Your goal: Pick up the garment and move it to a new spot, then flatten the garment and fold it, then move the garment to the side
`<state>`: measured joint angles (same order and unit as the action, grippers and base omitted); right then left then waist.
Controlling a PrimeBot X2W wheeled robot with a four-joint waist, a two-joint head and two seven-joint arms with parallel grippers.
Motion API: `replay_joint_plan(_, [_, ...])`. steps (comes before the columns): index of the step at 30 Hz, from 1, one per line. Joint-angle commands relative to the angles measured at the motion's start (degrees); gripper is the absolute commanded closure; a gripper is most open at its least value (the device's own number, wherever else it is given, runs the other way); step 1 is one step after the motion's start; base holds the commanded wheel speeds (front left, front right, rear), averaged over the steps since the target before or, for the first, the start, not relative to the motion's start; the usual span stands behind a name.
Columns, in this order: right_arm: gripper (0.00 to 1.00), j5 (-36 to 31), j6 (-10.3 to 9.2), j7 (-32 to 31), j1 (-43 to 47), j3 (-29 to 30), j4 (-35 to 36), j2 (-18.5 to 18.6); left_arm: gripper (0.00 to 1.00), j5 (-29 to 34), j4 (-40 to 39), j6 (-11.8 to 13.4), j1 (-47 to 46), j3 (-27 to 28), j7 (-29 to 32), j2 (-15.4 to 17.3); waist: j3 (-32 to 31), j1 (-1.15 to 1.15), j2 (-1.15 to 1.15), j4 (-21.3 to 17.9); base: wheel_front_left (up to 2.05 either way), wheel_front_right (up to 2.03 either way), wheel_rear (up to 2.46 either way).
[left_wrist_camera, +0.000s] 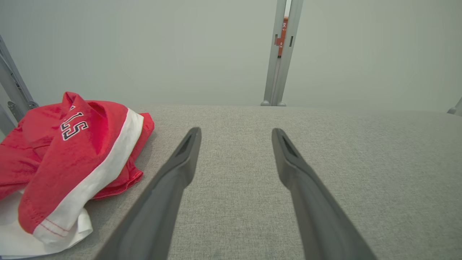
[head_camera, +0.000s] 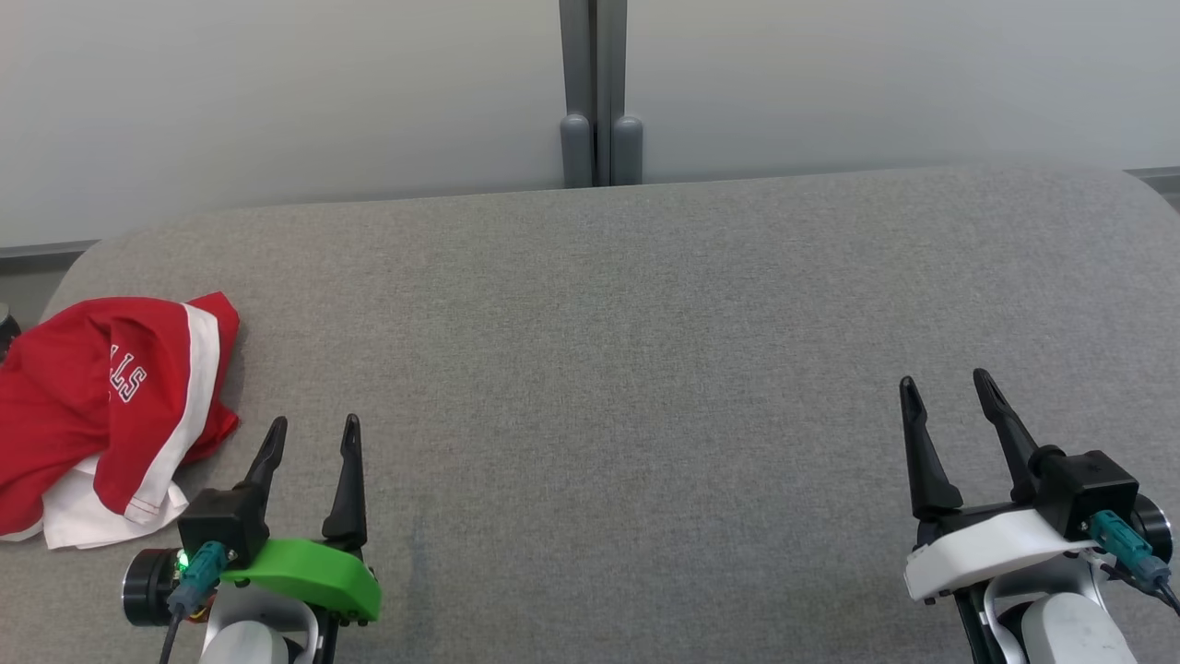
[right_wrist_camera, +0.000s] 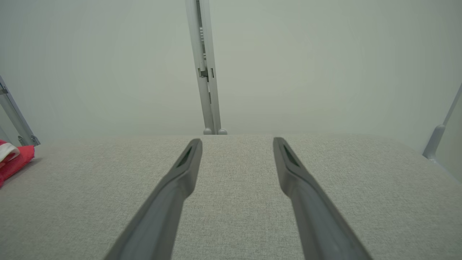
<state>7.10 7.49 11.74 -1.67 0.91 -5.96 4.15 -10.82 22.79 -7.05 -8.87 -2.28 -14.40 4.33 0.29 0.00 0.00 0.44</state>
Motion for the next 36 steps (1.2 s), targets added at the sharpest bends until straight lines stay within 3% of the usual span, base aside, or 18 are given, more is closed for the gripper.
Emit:
replay_joint_plan(1, [0.0, -0.93, 0.0, 0.72, 0.47, 0.1, 0.17, -0.09, 0.0, 0.98, 0.28, -0.07, -1.13, 0.01, -0.48, 0.0, 0.01, 0.0, 0.0, 0.08, 0.0, 0.0, 0.0])
replay_joint_plan(14, [0.0, -0.34, 0.0, 0.88, 0.57, -0.34, 0.05, -0.62, 0.0, 1.62, 0.8, -0.24, -2.04, 0.75, -0.77, -0.36, 0.4, 0.0, 0.0, 3.45, 0.0, 0.0, 0.0])
replay_joint_plan(36, [0.0, 2.17, 0.0, -1.05, -2.07, -6.93, 1.71, -0.62, 0.0, 0.43, -1.95, 1.0, -1.16, 6.32, -0.77, -0.92, 3.06, 0.0, 0.0, 22.98, 0.0, 0.0, 0.0])
